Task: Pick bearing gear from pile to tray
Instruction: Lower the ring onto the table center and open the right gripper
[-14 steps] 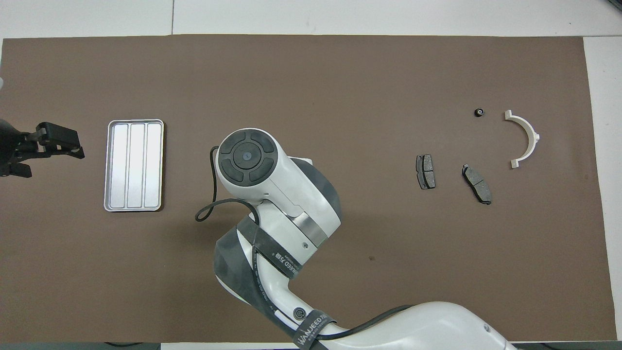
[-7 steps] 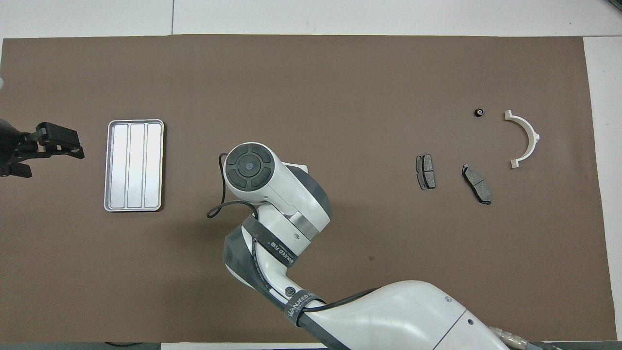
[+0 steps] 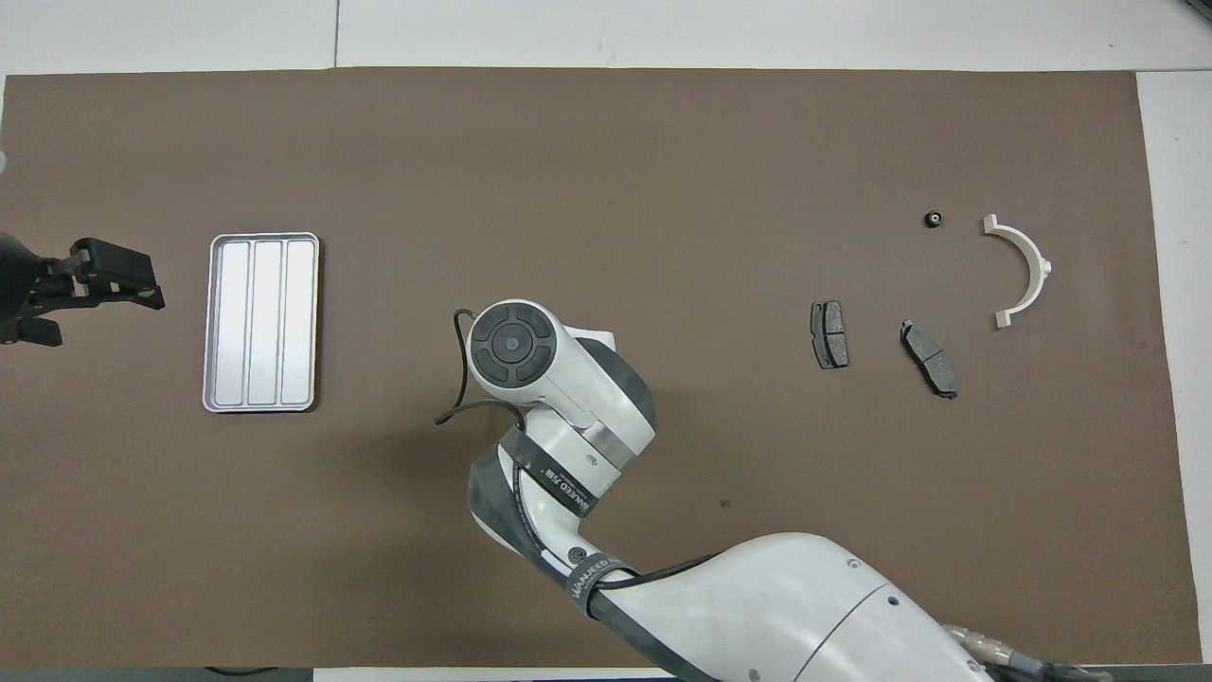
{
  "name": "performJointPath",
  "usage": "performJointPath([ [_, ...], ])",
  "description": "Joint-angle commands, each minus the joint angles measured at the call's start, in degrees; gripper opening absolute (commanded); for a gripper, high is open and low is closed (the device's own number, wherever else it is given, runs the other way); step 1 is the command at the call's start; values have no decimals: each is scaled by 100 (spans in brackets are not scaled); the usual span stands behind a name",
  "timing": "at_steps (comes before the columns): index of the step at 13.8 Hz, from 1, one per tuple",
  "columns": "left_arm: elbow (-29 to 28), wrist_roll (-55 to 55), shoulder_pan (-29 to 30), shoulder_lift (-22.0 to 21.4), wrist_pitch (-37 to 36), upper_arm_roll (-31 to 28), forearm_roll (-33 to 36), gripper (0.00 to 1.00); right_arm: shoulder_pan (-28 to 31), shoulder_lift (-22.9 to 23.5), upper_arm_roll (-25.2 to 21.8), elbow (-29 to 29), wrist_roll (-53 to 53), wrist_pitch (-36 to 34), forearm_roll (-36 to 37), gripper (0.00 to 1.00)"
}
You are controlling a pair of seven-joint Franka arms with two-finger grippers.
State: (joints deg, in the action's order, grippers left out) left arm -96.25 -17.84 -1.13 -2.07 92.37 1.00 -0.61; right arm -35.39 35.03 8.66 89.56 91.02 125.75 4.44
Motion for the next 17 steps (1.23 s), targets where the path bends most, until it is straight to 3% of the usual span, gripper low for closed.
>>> performJointPath([
  [1, -122, 44, 34, -127, 9, 32, 17, 100, 129, -93, 75, 289, 188, 283, 180, 0],
  [5, -122, 44, 34, -127, 18, 32, 17, 100, 155, -93, 75, 307, 180, 283, 215, 3],
  [7, -122, 44, 34, -127, 18, 32, 17, 100, 234, -102, 75, 220, 171, 143, 224, 57],
  [8, -122, 44, 34, -127, 18, 32, 17, 100, 234, -128, 66, 132, 162, -66, 242, 89],
  [9, -122, 44, 34, -127, 18, 32, 17, 100, 234, -76, 75, -173, 136, -364, 346, 100],
  [15, -122, 44, 34, -127, 18, 23, 17, 100, 524, -154, 92, -1229, -627, -1631, 321, 100],
  [17, -148, 35, 34, -161, -130, 23, 17, 100, 804, -399, 119, -1275, -1293, -1965, 268, 100],
])
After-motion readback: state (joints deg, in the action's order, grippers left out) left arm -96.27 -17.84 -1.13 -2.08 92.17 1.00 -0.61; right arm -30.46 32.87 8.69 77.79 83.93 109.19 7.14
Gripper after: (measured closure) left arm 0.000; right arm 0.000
